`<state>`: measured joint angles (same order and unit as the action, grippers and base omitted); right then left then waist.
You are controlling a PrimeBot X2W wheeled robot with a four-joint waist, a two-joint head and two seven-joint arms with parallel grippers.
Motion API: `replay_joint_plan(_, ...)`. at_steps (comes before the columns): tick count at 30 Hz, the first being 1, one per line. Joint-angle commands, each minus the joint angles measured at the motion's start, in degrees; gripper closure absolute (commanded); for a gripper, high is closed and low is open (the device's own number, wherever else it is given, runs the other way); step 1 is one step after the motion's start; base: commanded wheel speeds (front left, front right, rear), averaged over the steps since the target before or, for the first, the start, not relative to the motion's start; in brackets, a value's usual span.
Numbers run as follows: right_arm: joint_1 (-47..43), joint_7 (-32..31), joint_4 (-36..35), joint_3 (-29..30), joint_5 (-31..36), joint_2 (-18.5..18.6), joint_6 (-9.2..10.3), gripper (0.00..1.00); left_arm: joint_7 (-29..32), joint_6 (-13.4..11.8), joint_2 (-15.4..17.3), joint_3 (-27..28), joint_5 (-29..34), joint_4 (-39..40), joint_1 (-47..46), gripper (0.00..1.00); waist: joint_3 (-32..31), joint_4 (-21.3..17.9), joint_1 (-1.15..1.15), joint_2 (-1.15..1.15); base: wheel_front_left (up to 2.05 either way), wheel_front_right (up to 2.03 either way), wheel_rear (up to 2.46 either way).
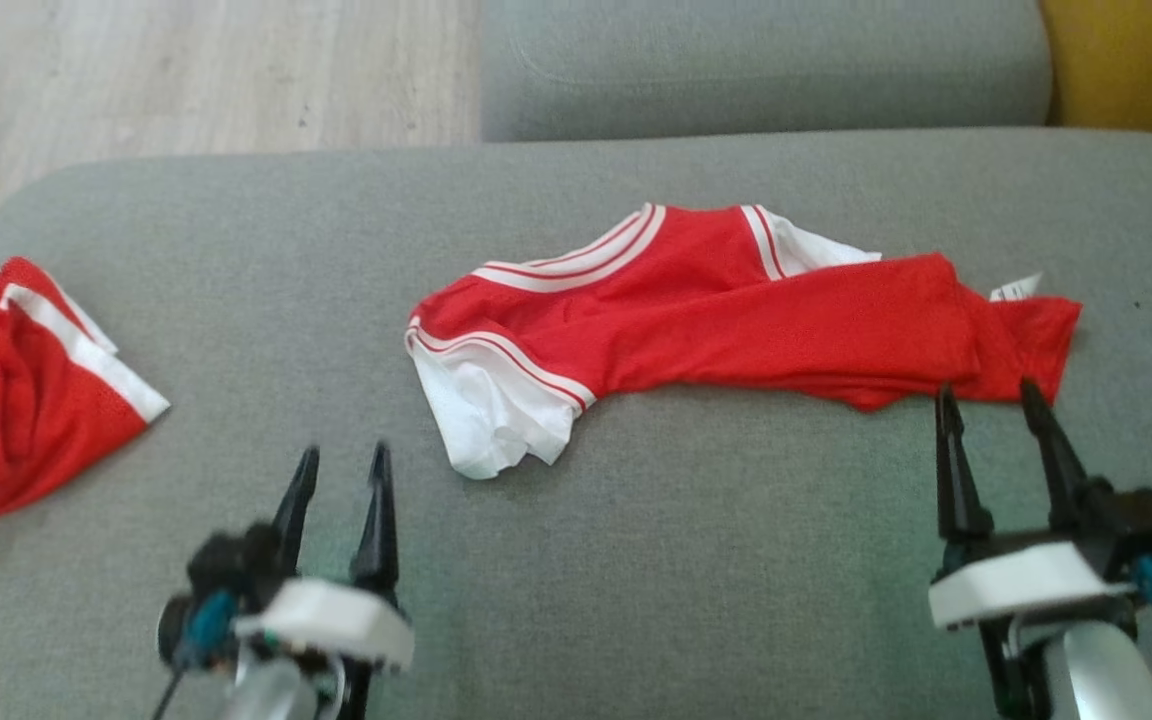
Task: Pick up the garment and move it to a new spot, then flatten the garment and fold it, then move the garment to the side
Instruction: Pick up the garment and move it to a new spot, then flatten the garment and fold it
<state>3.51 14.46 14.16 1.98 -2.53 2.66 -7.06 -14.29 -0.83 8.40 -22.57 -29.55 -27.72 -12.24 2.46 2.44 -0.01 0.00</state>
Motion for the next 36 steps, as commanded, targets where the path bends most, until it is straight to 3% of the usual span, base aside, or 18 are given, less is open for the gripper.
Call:
replay_joint_plan(1,-0.6,0.5,-1.7,-1.4,-0.7,0.2,-0.43,0.0,-0.7,-1.3,1.2,2.8,0.8,4.1,1.3,0.0,-1.0,0.6,0.01,0.0,0.0,0.0,0.0)
replay_joint_plan(13,-4.8,0.5,-1.5,-2.4,-3.0,0.2,-0.43,0.0,-0.7,-2.8,-0.4,5.1,2.3,11.9,12.1,0.0,-3.2,1.0,0.01,0.0,0.0,0.0,0.0)
replay_joint_plan(36,-4.5,0.5,-1.3,-2.7,-2.8,0.2,-0.43,0.0,0.0,-3.5,-0.2,4.1,2.4,12.1,12.9,0.0,-2.9,1.3,0.01,0.0,0.0,0.0,0.0)
